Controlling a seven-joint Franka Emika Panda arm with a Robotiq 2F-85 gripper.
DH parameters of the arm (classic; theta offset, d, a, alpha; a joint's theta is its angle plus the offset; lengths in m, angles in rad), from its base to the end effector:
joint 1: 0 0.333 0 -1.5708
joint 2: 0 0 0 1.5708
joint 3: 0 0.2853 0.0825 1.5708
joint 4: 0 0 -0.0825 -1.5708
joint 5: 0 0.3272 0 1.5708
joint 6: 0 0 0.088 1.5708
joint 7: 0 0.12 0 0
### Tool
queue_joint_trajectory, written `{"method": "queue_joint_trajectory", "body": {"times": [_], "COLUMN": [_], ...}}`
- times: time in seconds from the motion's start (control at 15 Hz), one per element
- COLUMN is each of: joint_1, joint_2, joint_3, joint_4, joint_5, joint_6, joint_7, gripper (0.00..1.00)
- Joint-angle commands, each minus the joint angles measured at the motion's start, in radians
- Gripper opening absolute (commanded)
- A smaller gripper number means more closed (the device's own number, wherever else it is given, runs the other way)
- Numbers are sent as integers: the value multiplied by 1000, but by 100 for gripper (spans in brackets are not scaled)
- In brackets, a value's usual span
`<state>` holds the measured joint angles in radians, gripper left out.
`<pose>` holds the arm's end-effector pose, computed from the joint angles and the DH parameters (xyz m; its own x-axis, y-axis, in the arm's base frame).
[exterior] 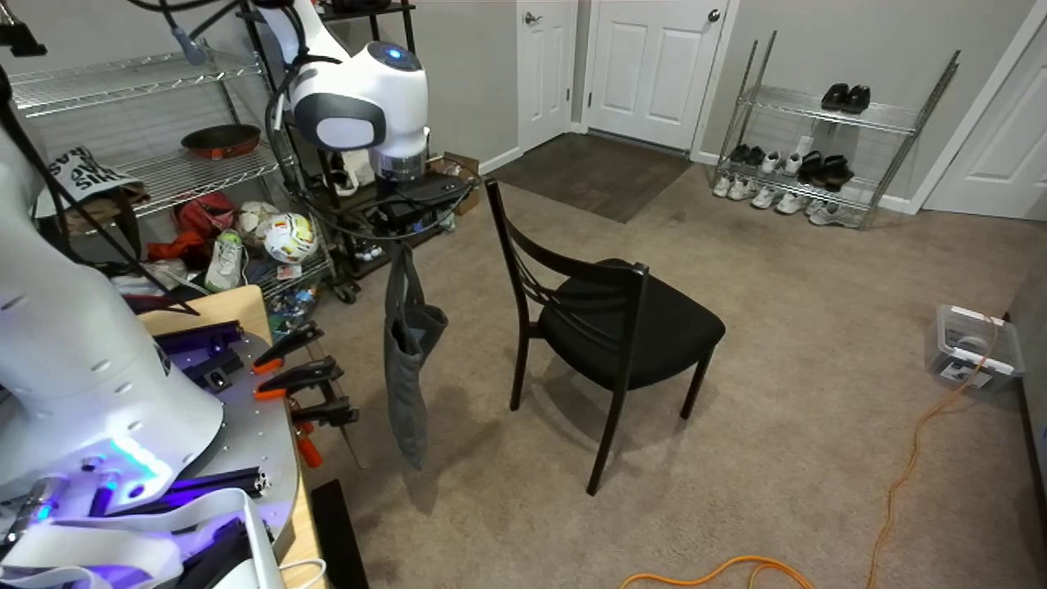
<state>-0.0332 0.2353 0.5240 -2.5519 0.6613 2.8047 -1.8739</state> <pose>0.3810 0.1849 0.2020 -0.1452 0.9311 0.3346 0.9884 0.1519 0.0061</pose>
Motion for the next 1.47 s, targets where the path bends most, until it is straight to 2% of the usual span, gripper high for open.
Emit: {"method": "queue_joint_trajectory", "body": {"times": [0.0, 0.07, 0.13, 0.2, 0.4, 0.67, 0.73, 1.4], "joint_1": [-76, -76, -130, -137, -172, -188, -173, -174], "joint_2": [-52, -60, -58, -63, -61, -65, -12, -17], "joint_3": [24, 5, 39, 31, 22, 21, 9, 10], "joint_4": [-44, -47, -54, -58, -58, -56, -29, -29], "joint_5": [249, 311, 339, 373, 424, 413, 385, 385], "joint_6": [-18, -31, -30, -37, -48, -52, -22, -24], "joint_7": [-228, -287, -315, -345, -402, -401, -358, -358], "gripper": [2, 2, 2, 2, 2, 2, 8, 8]}}
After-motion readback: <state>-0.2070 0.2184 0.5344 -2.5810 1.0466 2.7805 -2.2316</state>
